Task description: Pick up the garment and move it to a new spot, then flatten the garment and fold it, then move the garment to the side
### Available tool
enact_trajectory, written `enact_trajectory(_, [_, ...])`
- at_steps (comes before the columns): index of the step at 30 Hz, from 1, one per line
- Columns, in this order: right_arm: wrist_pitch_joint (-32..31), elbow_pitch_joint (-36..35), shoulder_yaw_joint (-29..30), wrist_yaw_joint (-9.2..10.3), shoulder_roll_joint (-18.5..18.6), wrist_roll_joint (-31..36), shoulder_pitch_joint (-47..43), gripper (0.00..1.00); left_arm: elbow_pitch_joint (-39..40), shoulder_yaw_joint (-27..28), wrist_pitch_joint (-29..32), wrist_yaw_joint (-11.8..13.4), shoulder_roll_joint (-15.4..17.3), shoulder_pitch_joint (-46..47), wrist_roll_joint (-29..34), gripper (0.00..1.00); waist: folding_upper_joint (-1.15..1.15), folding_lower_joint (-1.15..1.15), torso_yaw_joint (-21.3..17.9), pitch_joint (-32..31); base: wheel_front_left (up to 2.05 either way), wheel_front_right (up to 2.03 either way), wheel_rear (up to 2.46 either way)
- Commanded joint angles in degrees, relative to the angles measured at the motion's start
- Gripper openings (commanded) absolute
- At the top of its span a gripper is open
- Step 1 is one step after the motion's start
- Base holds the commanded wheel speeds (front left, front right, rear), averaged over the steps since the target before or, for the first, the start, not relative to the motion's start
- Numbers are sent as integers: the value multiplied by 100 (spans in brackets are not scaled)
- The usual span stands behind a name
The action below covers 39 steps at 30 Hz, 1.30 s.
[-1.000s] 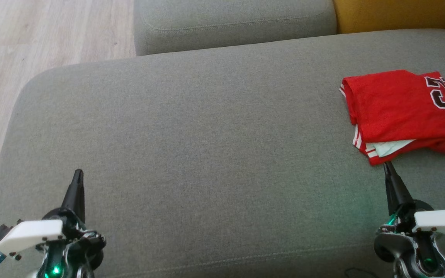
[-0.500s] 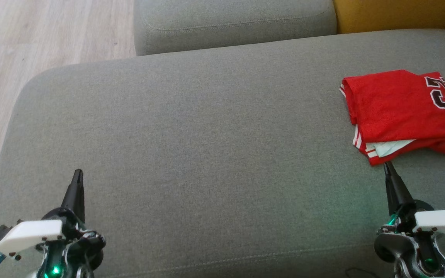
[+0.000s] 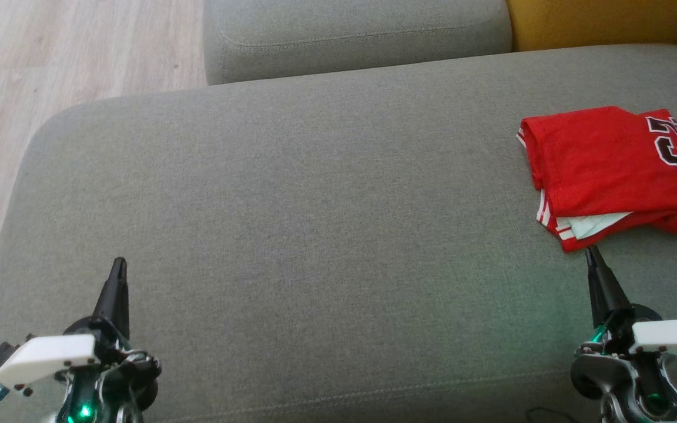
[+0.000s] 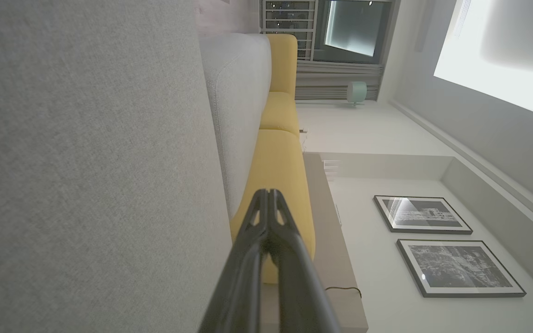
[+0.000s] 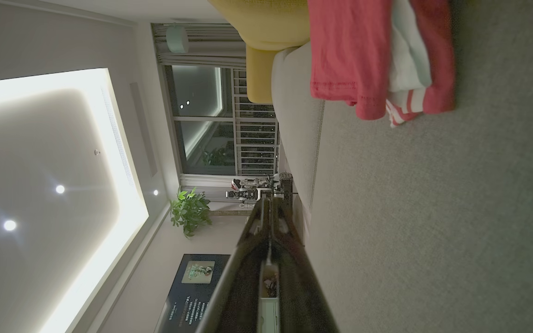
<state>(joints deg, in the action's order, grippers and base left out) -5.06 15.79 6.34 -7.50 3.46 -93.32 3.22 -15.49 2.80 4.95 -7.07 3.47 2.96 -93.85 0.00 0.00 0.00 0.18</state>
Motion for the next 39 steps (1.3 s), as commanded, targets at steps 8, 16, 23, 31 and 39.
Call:
enact_trajectory(8, [-58, -183, -88, 1, 20, 28, 286, 0, 150, 237, 45, -42, 40, 311, 56, 0, 0, 0, 0, 0, 0, 0, 0])
enact_trajectory(16, [-66, -182, -78, 1, 13, 37, 287, 0, 149, 249, 55, -42, 31, 312, 66, 0, 0, 0, 0, 0, 0, 0, 0])
enact_trajectory(23, [-73, -182, -69, 1, 6, 44, 288, 0, 149, 260, 64, -42, 23, 313, 76, 0, 0, 0, 0, 0, 0, 0, 0])
enact_trajectory(31, [-81, -181, -59, 1, 0, 52, 289, 0, 148, 272, 73, -42, 15, 314, 85, 0, 0, 0, 0, 0, 0, 0, 0])
enact_trajectory(39, [-88, -181, -51, 1, -6, 59, 290, 0, 148, 283, 82, -42, 8, 315, 94, 0, 0, 0, 0, 0, 0, 0, 0])
